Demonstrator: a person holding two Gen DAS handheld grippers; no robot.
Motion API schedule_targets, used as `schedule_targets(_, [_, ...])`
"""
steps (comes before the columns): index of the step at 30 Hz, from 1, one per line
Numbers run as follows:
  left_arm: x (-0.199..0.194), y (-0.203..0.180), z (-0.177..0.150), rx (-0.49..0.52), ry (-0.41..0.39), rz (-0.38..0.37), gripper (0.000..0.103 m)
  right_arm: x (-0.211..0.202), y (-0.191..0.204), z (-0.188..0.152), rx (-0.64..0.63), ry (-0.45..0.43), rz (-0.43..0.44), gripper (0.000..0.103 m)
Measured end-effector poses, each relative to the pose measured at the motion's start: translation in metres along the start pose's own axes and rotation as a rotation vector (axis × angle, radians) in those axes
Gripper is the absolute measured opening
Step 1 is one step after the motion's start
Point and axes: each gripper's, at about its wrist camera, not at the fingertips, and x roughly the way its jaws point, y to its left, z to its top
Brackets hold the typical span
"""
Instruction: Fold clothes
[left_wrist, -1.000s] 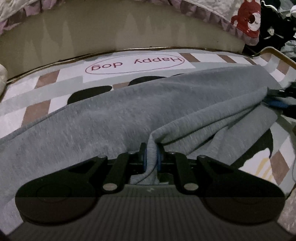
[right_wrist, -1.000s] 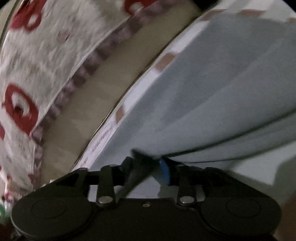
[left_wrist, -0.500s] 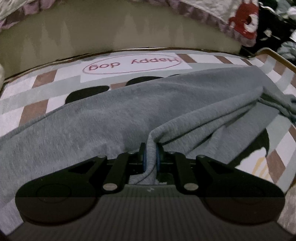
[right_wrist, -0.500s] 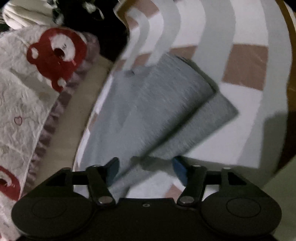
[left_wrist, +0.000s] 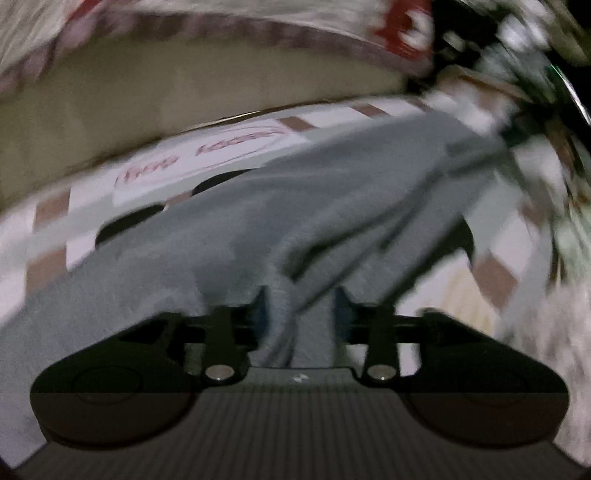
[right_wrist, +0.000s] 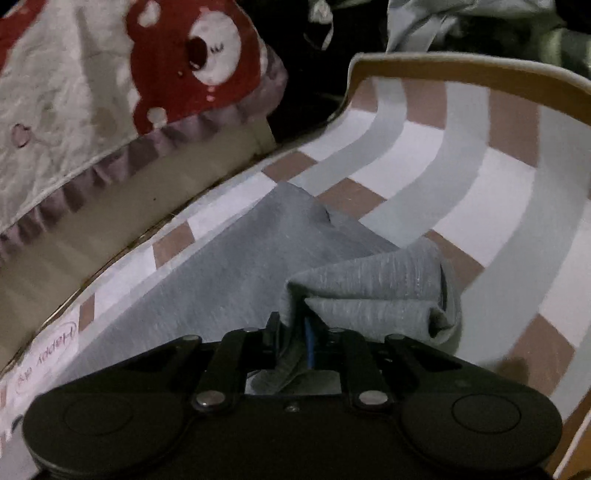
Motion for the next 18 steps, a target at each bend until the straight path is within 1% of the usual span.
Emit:
schedule_targets(2, [-0.002,-0.009,-0.002,0.041,0.016,0.008,0.052,0.017,0.004,0.022,-0.005,0.057,-0.004,0.013])
schedule_targets(3, [-0.001,-0.009,-0.002,0.034,0.024,0.014,0.054,0.025,0.008,0.028,-0.024,0.081,-0.011,0.012])
schedule_targets(4, [0.001,-0.008,-0.002,0.023,0.032,0.023,0.054,0.033,0.012,0.034,-0.041,0.095,-0.026,0.007])
schedule_targets(5, [0.003,-0.007,-0.002,0.012,0.039,0.033,0.055,0.042,0.016,0.039,-0.054,0.11,-0.039,0.006])
schedule_targets(7, [0.006,-0.005,-0.003,0.002,0.055,0.055,0.061,0.062,0.013,0.05,-0.035,0.153,-0.048,0.006])
schedule_targets(8, [0.007,-0.006,-0.004,0.02,0.063,0.068,0.065,0.073,0.01,0.053,-0.016,0.186,-0.044,0.006])
schedule_targets(10, [0.008,-0.012,-0.008,0.074,0.085,0.082,0.069,0.09,0.006,0.054,0.017,0.229,-0.037,0.005])
schedule_targets(12, [0.011,-0.019,-0.011,0.132,0.11,0.106,0.07,0.092,0.006,0.052,0.003,0.221,-0.027,0.004])
schedule_targets(13, [0.013,-0.021,-0.012,0.154,0.124,0.137,0.07,0.092,0.006,0.052,-0.003,0.218,-0.026,0.004])
schedule_targets(14, [0.014,-0.02,-0.012,0.157,0.132,0.167,0.061,0.091,0.006,0.051,-0.007,0.215,-0.024,0.004])
schedule_targets(15, [0.012,-0.015,-0.01,0.13,0.131,0.18,0.032,0.091,0.004,0.05,-0.006,0.214,-0.017,0.003])
schedule_targets(16, [0.009,-0.006,-0.007,0.08,0.125,0.18,0.021,0.091,0.002,0.051,-0.003,0.216,-0.008,0.001])
schedule_targets(17, [0.004,0.003,-0.003,0.017,0.109,0.171,0.016,0.091,-0.002,0.052,0.015,0.222,0.006,0.001])
schedule_targets(18, [-0.003,0.015,0.001,-0.058,0.078,0.153,0.014,0.091,-0.006,0.053,0.035,0.228,0.019,0.001])
